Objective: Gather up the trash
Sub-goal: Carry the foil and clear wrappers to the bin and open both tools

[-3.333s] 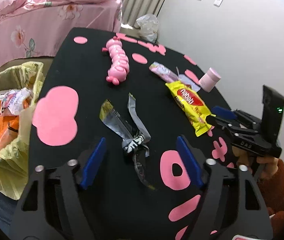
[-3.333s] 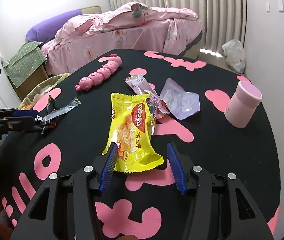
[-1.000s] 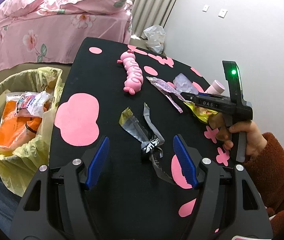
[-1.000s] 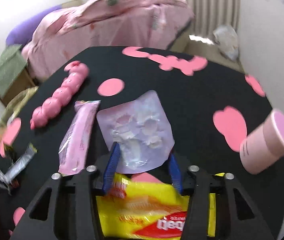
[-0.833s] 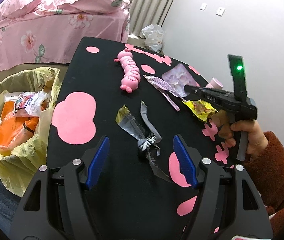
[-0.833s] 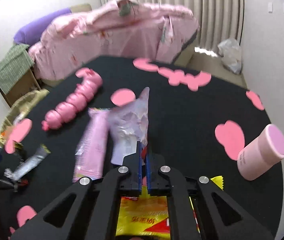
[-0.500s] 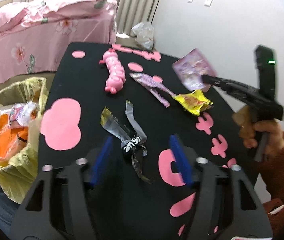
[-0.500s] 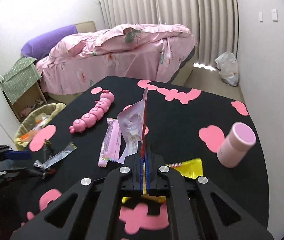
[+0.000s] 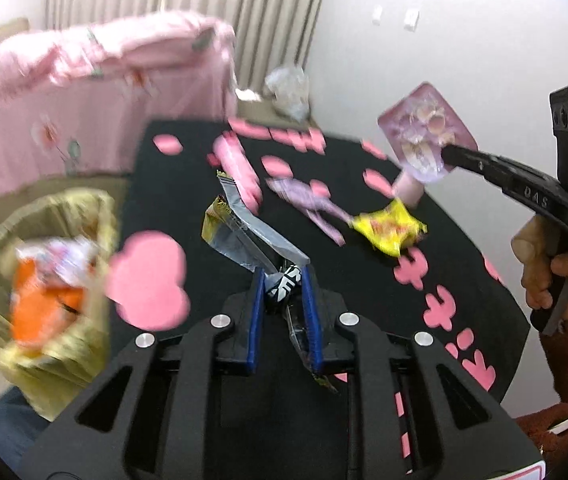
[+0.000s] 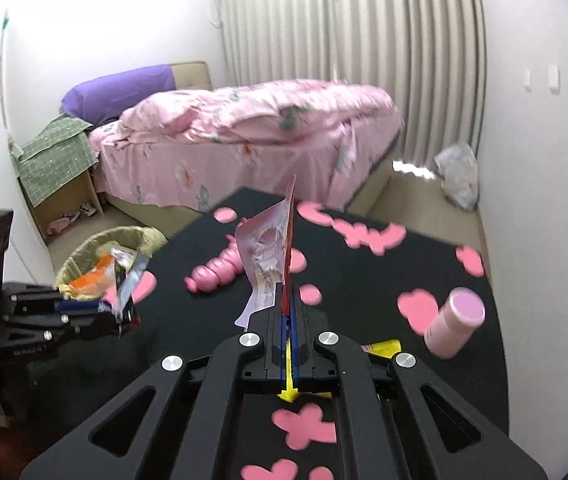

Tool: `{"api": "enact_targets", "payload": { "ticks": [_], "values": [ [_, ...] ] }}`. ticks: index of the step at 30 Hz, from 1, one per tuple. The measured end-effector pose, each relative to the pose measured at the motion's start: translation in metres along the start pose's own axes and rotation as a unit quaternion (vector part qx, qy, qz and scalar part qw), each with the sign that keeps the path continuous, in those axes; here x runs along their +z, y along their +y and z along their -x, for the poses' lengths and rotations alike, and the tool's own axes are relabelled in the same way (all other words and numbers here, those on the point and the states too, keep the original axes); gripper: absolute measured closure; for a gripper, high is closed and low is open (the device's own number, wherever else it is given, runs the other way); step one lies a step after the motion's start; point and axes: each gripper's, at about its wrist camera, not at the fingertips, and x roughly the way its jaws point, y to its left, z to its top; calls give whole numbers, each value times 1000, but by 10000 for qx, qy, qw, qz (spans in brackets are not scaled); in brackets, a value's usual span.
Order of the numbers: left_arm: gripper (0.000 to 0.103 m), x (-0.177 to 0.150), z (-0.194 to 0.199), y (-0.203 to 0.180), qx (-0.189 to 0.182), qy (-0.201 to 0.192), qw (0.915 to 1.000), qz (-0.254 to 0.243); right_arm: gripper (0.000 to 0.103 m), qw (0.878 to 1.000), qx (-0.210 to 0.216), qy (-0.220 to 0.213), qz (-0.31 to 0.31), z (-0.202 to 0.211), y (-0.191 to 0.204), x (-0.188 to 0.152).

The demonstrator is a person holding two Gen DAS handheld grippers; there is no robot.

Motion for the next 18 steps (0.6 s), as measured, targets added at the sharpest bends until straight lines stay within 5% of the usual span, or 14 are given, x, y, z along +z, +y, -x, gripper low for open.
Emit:
{"api": "enact_targets", "payload": {
  "ticks": [11, 18],
  "values": [
    [85, 24, 90, 89, 534, -1064, 9920, 420, 99, 9950, 605, -292, 733, 6, 86, 50],
    [85, 10, 100, 154, 646, -1079, 9884, 855, 99, 9868, 1129, 41, 1164, -34, 145, 70]
  ]
}}
